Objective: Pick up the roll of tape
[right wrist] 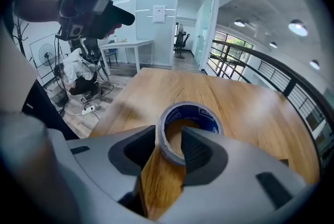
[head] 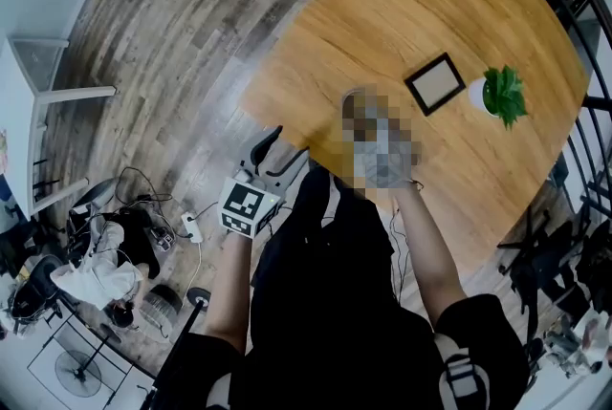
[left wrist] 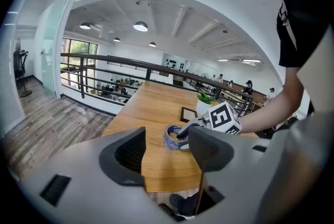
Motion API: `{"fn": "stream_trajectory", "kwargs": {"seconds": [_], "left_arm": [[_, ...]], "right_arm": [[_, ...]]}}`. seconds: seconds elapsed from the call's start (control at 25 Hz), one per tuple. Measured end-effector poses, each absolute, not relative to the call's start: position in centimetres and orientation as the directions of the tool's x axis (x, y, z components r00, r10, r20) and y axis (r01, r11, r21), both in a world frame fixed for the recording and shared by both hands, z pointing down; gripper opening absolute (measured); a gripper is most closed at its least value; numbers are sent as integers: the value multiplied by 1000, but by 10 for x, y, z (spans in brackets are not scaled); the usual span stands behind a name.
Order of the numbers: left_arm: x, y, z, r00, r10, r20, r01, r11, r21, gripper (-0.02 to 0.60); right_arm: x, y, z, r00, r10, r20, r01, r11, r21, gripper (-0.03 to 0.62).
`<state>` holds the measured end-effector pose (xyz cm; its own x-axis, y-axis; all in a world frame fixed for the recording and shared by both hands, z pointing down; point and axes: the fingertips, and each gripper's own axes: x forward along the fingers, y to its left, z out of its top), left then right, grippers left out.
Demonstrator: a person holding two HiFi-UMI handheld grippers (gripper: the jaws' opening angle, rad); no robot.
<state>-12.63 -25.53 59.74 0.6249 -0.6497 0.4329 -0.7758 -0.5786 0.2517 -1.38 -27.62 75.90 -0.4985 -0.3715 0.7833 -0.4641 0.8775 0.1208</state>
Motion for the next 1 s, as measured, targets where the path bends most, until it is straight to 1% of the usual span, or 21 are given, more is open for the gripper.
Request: {"fn": "stream_trajectory", "kwargs": {"seconds": [0.08, 0.24, 0.44, 0.64, 1.0], "left_arm": [[-128, -256, 599, 628, -647, 433, -773, -581, 253, 258], [-129, -255, 599, 637, -641, 429, -766, -590, 257, 258], [-129, -257, 597, 646, -635, 424, -757, -602, 253, 258], [-129, -258, 597, 654, -631, 417, -751, -611, 253, 258], [-123, -260, 597, 674, -618, 405, -732, -632, 254, 258]], "right_arm": [[-14, -277, 760, -490, -372, 788, -461, 878, 127, 149], [-16, -275, 760, -474, -363, 802, -446, 885, 137, 136], [-19, -271, 762, -449, -369, 814, -419, 892, 173, 98], [-22, -268, 764, -435, -372, 820, -403, 895, 192, 73], [-22, -271, 765, -441, -377, 815, -448, 879, 164, 63]]}}
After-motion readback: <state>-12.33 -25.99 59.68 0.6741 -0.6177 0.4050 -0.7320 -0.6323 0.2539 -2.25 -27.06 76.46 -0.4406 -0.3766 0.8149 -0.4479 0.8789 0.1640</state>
